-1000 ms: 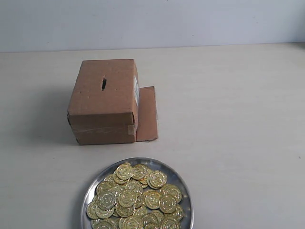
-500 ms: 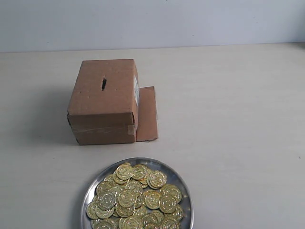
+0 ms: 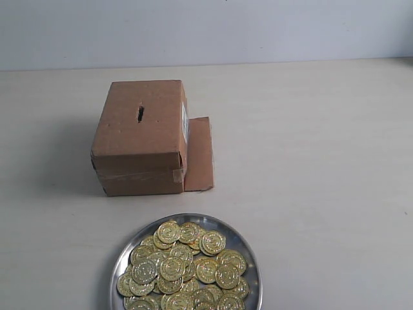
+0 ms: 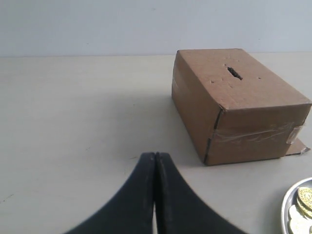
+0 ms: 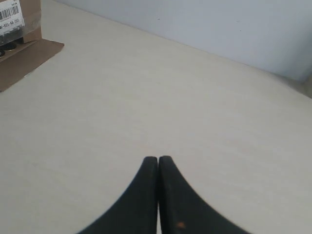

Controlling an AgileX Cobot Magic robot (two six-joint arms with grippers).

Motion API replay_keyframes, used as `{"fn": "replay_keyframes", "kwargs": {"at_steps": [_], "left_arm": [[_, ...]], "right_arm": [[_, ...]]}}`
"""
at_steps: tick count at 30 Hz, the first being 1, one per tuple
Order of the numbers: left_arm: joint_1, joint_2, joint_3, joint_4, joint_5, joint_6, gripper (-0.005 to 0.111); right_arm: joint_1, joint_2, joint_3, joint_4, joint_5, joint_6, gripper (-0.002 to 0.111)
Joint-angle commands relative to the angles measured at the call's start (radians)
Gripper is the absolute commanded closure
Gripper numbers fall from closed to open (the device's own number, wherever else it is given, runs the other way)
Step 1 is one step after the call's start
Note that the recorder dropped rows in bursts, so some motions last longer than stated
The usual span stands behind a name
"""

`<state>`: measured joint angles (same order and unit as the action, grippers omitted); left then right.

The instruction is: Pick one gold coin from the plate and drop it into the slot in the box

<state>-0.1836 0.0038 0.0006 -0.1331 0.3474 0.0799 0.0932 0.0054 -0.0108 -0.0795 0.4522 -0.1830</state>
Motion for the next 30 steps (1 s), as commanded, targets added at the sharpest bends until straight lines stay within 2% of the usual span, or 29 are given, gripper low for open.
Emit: {"fn": "replay_keyframes", "kwargs": {"at_steps": [1,9,15,21,30], "left_arm": [[-0.006,-0.004,-0.001,-0.002,-0.003,-0.005,0.107],[-0.006,-0.004,-0.001,-0.002,-0.003,-0.005,0.107],[-0.006,-0.004,-0.001,-0.002,-0.003,-0.005,0.107],[-0.006,-0.004,-0.001,-0.002,-0.003,-0.005,0.107],[-0.006,-0.004,-0.001,-0.002,-0.002,-0.005,0.107]], "right_arm": [[-0.006,-0.005,0.004,0.002,-0.015,0.001,0.108],[-0.006,-0.005,0.006,0.002,-0.013,0.001,0.108],[-0.006,-0.005,0.011,0.002,-0.178,0.015,0.108],[-0.006,-0.005,0.011,0.006,-0.181,0.169,0.108],[-0.006,-0.005,0.011,0.006,-0.174,0.189,0.108]]}}
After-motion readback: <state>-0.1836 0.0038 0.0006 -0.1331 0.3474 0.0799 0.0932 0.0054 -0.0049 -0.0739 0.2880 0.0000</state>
